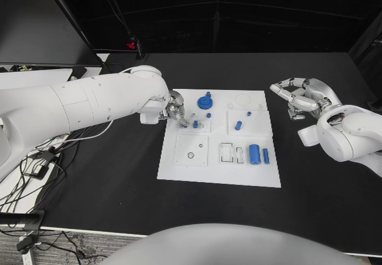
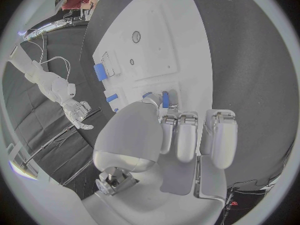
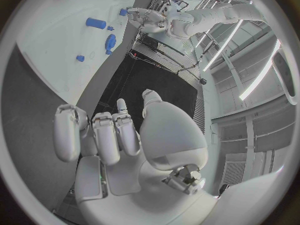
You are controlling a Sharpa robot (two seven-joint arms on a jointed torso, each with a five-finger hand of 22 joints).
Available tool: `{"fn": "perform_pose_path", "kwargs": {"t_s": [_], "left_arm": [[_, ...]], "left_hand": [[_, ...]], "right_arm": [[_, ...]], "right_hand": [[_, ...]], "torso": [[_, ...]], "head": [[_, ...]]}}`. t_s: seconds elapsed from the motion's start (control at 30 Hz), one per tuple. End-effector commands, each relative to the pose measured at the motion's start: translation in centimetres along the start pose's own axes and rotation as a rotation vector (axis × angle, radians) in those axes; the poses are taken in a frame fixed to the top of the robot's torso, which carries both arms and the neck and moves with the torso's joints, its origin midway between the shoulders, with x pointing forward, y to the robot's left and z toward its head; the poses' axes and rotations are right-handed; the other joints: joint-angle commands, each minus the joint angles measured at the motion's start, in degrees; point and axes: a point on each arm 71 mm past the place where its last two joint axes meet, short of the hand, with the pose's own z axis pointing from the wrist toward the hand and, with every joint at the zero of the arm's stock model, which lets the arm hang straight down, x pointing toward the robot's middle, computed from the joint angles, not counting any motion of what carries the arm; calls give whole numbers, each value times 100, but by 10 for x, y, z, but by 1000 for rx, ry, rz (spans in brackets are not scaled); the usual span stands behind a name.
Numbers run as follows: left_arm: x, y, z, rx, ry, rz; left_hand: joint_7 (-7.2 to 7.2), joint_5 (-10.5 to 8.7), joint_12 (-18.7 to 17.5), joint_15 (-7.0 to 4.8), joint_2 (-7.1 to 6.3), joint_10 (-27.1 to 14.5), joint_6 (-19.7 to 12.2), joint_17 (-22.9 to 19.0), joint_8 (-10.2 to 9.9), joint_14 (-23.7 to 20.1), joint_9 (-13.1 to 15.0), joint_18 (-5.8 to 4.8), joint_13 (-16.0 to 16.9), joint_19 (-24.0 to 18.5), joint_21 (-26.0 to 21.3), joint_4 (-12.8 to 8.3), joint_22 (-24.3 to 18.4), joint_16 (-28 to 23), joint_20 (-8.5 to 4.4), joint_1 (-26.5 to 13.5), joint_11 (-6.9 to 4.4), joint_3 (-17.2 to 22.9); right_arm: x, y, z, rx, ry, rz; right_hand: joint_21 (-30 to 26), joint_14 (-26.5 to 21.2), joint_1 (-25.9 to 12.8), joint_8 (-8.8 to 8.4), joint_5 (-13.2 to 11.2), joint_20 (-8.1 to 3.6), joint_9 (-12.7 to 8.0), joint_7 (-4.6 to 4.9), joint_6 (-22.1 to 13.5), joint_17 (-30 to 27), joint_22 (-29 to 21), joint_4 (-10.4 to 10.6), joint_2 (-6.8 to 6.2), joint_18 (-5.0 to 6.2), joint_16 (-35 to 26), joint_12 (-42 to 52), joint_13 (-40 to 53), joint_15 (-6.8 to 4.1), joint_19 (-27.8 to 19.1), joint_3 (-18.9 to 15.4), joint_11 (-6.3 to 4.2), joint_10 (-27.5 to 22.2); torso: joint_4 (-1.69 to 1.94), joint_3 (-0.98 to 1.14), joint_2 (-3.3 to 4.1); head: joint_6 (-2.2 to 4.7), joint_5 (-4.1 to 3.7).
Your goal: Assemble the parts on the task board
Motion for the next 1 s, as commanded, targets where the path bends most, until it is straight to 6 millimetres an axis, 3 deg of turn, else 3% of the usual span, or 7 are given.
{"fn": "perform_pose_path", "kwargs": {"t_s": [0.03,0.57,0.83,1.0], "left_arm": [[2,1,1,-8,14,5],[5,-2,3,-2,39,18],[6,-2,4,-5,51,24],[6,-2,4,-4,55,23]], "left_hand": [[-84,20,-31,-44,255,598,68,1510,16,598,-5,-81,1491,598,18,-71,1510,5,-47,191,-43,114],[-78,2,-31,-42,241,598,59,1510,10,598,-6,-81,1491,598,18,-69,1510,5,-46,163,-37,148],[-76,-8,-31,-41,234,598,54,1510,7,598,-7,-81,1491,598,18,-69,1510,5,-46,152,-35,163],[-70,-47,-31,-38,220,598,50,1510,4,598,-6,-81,1491,598,18,-67,1510,5,-44,115,-30,198]], "right_arm": [[0,1,0,-8,1,1],[1,2,1,-9,2,2],[2,2,1,-9,2,2],[1,2,0,-8,-1,1]], "right_hand": [[-17,606,6,27,33,12,-6,411,-44,1508,1142,-4,62,100,14,14,1506,33,-13,-26,40,586],[-17,606,6,27,33,12,-6,411,-44,1508,1142,-4,62,100,14,14,1506,33,-13,-26,40,586],[-17,606,6,27,33,12,-6,411,-44,1508,1142,-4,62,100,14,14,1506,33,-13,-26,40,586],[-25,606,22,44,41,15,-16,413,-55,1508,1138,-5,64,103,14,14,1506,35,-20,-43,43,586]], "torso": [[0,0,1],[-9,1,2],[-5,1,4],[-3,2,0]], "head": [[-5,-4],[-32,16],[-1,-3],[-28,-20]]}}
